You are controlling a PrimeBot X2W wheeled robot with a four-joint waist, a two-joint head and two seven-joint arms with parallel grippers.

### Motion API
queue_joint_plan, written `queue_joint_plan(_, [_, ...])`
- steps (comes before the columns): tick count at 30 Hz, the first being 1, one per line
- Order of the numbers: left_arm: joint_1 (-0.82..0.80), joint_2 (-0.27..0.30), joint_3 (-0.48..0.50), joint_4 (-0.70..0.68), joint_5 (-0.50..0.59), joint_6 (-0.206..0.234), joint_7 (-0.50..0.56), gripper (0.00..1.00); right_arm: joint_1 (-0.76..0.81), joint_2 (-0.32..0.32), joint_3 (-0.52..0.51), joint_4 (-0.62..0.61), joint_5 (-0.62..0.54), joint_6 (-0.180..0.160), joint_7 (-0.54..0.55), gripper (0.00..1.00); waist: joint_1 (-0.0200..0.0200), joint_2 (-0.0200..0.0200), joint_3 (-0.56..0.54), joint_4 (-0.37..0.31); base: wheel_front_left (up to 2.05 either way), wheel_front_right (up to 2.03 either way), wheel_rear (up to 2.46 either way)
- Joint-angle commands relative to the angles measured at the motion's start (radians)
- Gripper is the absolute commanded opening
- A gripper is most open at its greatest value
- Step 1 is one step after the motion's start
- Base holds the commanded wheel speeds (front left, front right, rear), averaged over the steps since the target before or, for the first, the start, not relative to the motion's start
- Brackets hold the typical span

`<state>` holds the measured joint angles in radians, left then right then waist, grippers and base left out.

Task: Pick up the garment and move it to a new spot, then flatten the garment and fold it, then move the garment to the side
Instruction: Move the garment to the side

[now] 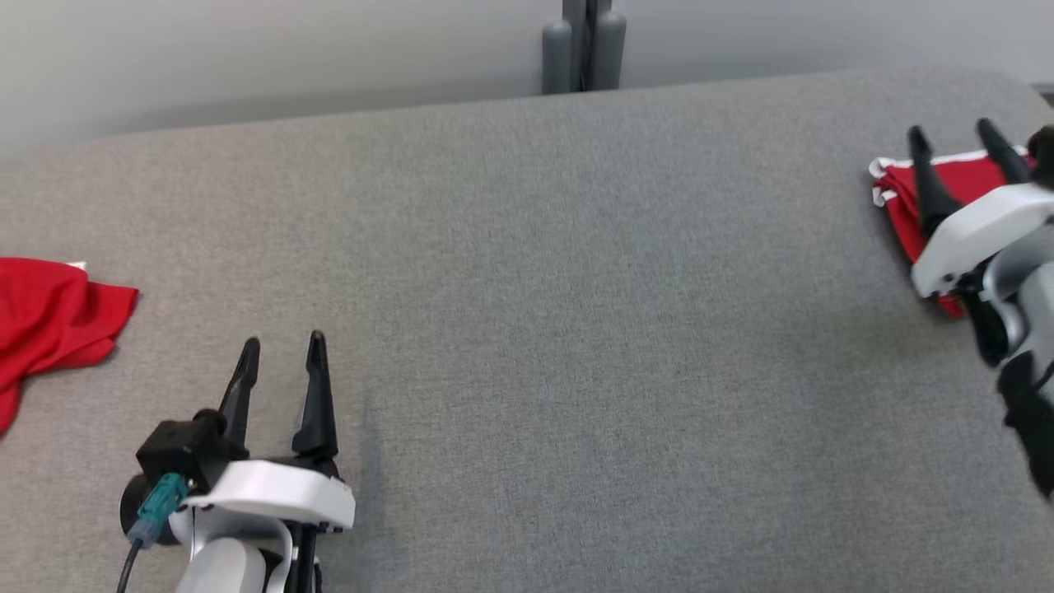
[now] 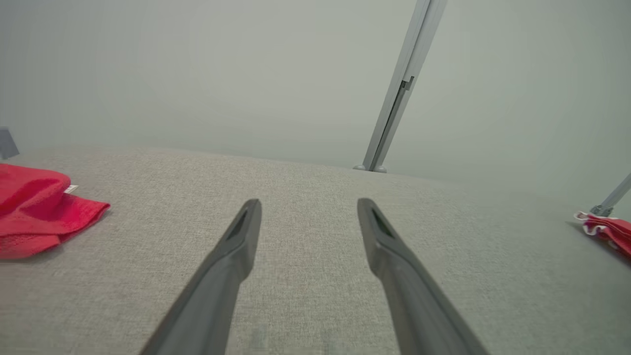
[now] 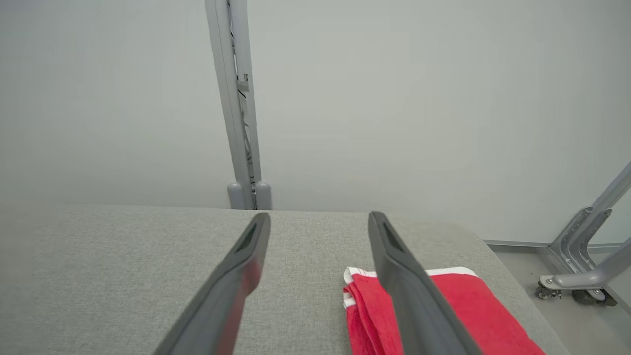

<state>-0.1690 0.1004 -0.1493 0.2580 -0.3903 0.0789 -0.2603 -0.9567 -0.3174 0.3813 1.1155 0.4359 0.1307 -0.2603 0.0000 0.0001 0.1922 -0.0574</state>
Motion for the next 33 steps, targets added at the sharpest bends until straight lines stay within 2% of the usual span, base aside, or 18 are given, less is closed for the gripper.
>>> queue_joint_plan(1, [0.014,-0.001,0.01,0.011,-0.008,-0.007,-0.006,1.0,0.06,0.016,-0.037,-0.051,-0.025,0.0,-0.006,1.0,0.0,-0.0001,-0.035,0.01,0.0,0.0,0.0])
queue_joint_plan(6, [0.067,-0.014,0.021,0.026,0.007,-0.016,-0.006,1.0,0.246,0.094,-0.182,-0.263,-0.137,0.0,-0.006,1.0,0.0,-0.0001,-0.082,0.022,0.0,0.0,0.0])
queue_joint_plan(10, [0.106,-0.026,0.022,0.03,0.017,-0.023,-0.006,1.0,0.418,0.18,-0.294,-0.434,-0.249,0.0,-0.006,1.0,0.0,-0.0001,-0.112,0.037,0.0,0.0,0.0])
queue_joint_plan(14, [0.138,-0.033,0.02,0.028,0.028,-0.027,-0.006,1.0,0.58,0.243,-0.366,-0.59,-0.323,0.0,-0.006,1.0,0.0,-0.0001,-0.138,0.054,0.0,0.0,0.0])
queue_joint_plan(18, [0.162,-0.037,0.02,0.02,0.041,-0.026,-0.006,1.0,0.714,0.262,-0.386,-0.721,-0.353,0.0,0.006,1.0,0.0,-0.0001,-0.156,0.066,0.0,0.0,0.0])
queue_joint_plan(25, [0.197,-0.042,0.022,0.004,0.065,-0.019,-0.006,1.0,0.87,0.264,-0.351,-0.909,-0.303,0.0,0.047,1.0,0.0,-0.0001,-0.172,0.069,0.0,0.0,0.0])
queue_joint_plan(33, [0.21,-0.045,0.013,-0.013,0.088,-0.011,-0.006,1.0,0.947,0.265,-0.347,-0.998,-0.265,0.0,0.075,1.0,0.0,-0.0001,-0.176,0.072,0.0,0.0,0.0])
